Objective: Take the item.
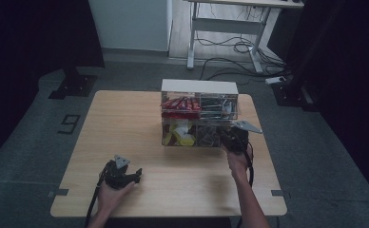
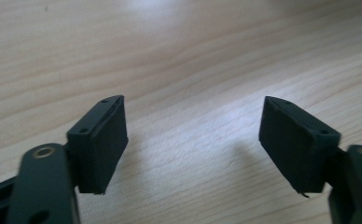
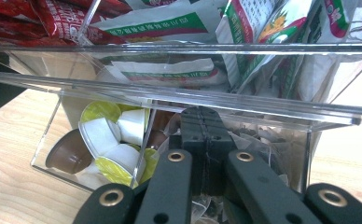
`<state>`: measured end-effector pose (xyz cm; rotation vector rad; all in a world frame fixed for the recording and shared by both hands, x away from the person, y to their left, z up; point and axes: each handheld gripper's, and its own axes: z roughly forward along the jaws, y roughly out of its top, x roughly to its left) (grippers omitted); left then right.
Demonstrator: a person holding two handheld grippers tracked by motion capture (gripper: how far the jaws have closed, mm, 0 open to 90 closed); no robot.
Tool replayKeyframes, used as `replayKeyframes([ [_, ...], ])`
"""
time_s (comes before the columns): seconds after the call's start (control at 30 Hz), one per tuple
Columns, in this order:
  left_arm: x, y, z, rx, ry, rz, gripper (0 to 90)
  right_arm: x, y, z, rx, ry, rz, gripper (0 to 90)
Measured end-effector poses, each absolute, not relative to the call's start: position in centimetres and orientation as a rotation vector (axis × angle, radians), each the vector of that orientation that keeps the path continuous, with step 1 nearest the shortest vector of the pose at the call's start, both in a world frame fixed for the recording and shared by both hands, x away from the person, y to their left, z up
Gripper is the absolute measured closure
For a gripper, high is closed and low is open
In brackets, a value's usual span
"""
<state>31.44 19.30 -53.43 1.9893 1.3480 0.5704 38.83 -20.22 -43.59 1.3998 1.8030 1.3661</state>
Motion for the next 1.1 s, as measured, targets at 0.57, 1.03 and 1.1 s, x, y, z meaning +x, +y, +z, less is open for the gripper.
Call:
replayKeyframes([
  [0.57,32.8,16.5,-50.6,2.004,1.262,0.552,31.0,39.1,-19.9,-43.8,1.396,1.814,1.354,88.9],
  [1.03,33.9,14.3,-48.6,1.985,1.195,0.546,37.7,39.2,-19.9,-43.9,1.397,1.813,1.361,89.0],
  [1.1,34.1,13.9,-48.3,1.976,1.185,0.549,38.4,39.3,-19.9,-43.8,1.397,1.814,1.360,88.9],
])
